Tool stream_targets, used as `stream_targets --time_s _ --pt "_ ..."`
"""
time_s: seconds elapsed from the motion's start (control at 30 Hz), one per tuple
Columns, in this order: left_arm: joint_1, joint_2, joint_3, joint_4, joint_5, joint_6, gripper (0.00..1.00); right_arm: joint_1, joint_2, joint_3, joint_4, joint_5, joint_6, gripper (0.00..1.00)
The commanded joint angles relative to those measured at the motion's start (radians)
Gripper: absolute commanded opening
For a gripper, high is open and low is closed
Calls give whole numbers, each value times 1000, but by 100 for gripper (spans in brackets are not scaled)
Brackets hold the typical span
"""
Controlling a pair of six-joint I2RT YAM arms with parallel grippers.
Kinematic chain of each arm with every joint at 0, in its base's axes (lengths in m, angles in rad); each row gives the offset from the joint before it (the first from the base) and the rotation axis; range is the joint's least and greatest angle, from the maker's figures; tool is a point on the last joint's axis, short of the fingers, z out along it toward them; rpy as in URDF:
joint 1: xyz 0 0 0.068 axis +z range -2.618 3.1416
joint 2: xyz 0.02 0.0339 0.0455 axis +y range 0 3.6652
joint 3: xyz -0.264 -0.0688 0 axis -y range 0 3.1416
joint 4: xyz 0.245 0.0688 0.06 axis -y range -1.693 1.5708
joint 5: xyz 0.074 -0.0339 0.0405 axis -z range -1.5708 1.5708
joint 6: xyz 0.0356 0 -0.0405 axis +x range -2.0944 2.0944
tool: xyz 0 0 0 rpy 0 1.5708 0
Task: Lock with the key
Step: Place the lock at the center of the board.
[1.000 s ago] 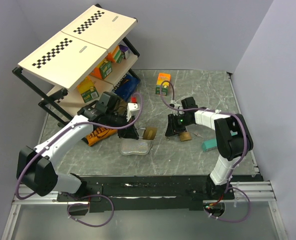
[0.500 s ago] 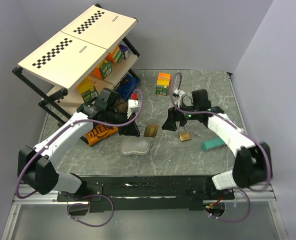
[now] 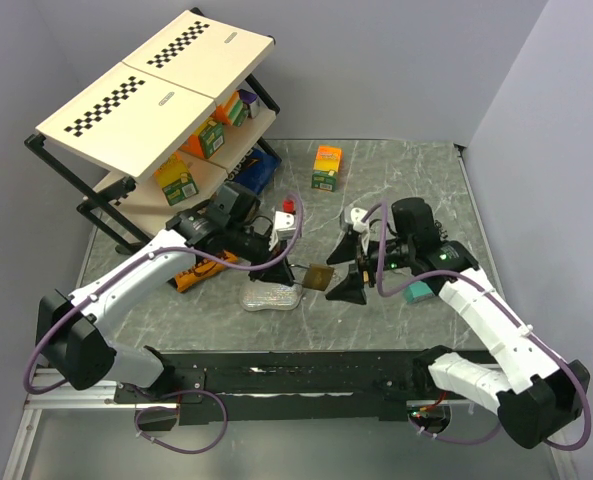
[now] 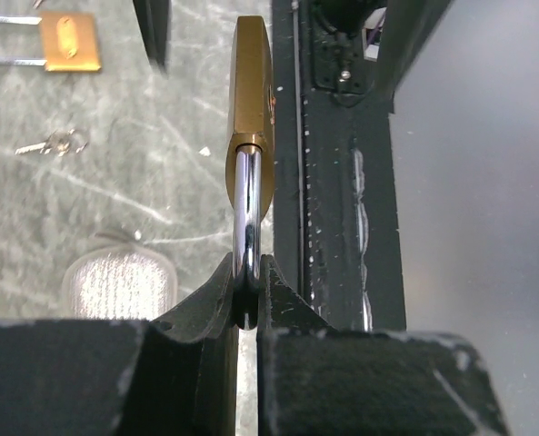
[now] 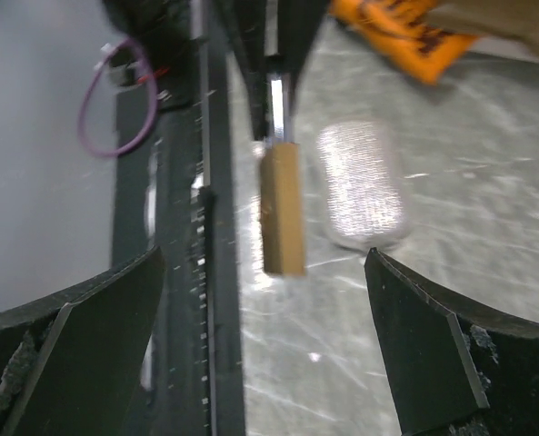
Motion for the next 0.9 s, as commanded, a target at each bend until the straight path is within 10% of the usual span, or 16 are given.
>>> stream_targets --time_s 0.0,0.33,0.43,0.67,0.87 --pt "-26 -36 84 89 85 13 1 46 -36 -30 45 8 16 95" --pt "-37 -55 83 95 71 -19 1 72 -45 -37 100 26 71 37" --pt "-37 -62 78 115 59 -51 11 73 -40 -15 109 18 100 4" --pt "118 -88 -4 375 60 -557 91 44 -80 -38 253 182 284 0" --pt "219 -111 -61 621 -9 -1003 96 12 -128 -84 476 486 502 0"
